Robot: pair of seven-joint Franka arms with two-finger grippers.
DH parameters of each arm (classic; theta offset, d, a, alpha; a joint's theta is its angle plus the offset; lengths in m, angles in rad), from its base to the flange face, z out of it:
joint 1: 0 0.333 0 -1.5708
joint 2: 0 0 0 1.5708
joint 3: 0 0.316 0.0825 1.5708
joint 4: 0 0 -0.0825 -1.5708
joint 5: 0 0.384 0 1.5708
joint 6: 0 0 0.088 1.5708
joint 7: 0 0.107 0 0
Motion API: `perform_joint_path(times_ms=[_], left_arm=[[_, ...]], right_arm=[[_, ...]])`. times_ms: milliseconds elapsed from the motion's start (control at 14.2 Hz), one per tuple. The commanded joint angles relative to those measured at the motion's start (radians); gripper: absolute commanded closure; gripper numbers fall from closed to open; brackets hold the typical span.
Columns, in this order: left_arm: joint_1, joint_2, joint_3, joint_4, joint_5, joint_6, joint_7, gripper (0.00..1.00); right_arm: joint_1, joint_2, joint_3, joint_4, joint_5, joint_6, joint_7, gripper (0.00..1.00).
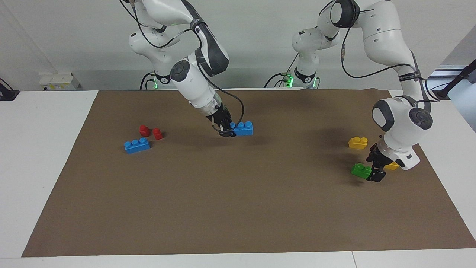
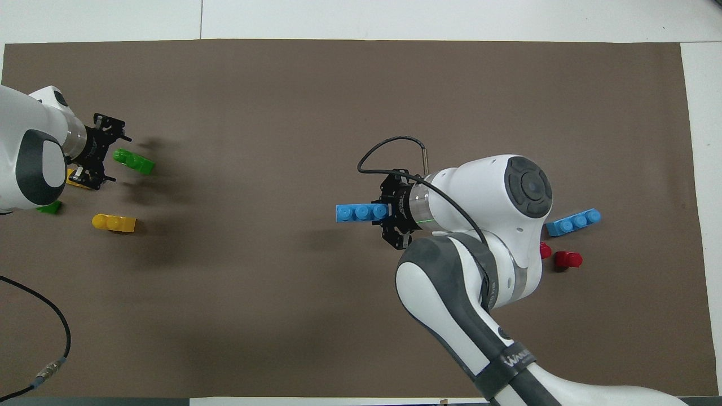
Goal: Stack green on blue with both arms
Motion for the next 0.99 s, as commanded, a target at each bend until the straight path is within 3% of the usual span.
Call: perform_joint_path(times_ms=[0, 141, 281, 352, 422, 493, 704, 915], left_arm=[[-0.005, -0.015, -0.003, -0.039, -0.004, 0.049, -0.044, 0.0], [-0.005, -0.015, -0.003, -0.042, -0.004, 0.049, -0.044, 0.06], [-0.005, -0.015, -0.003, -0.042, -0.004, 0.051, -0.044, 0.24], [-0.005, -0.015, -0.003, -0.041, -0.004, 0.051, -0.042, 0.45], [-0.005, -0.015, -0.003, -0.041, -0.004, 0.051, -0.041, 0.75], [-0.005, -0.015, -0.003, -0.038, -0.004, 0.051, -0.041, 0.98], [-0.006, -0.015, -0.004, -0.029, -0.002, 0.034, -0.036, 1.0], [-0.008, -0.026, -0.007, -0.01, -0.007, -0.023, -0.039, 1.0]], right_arm=[[0.022, -0.039, -0.007, -0.101, 0.022, 0.102, 0.001, 1.0], [0.041, -0.033, -0.007, -0.121, 0.025, 0.145, 0.004, 1.0], [0.068, -0.015, -0.006, -0.136, 0.025, 0.199, 0.006, 1.0], [0.072, 0.002, -0.006, -0.144, 0.026, 0.226, 0.006, 1.0], [0.078, 0.014, -0.004, -0.151, 0.026, 0.259, 0.006, 1.0], [0.087, 0.027, -0.003, -0.157, 0.028, 0.282, 0.006, 1.0], [0.102, 0.071, -0.003, -0.159, 0.094, 0.325, -0.046, 1.0], [0.105, 0.096, -0.003, -0.158, 0.277, 0.332, -0.215, 1.0]])
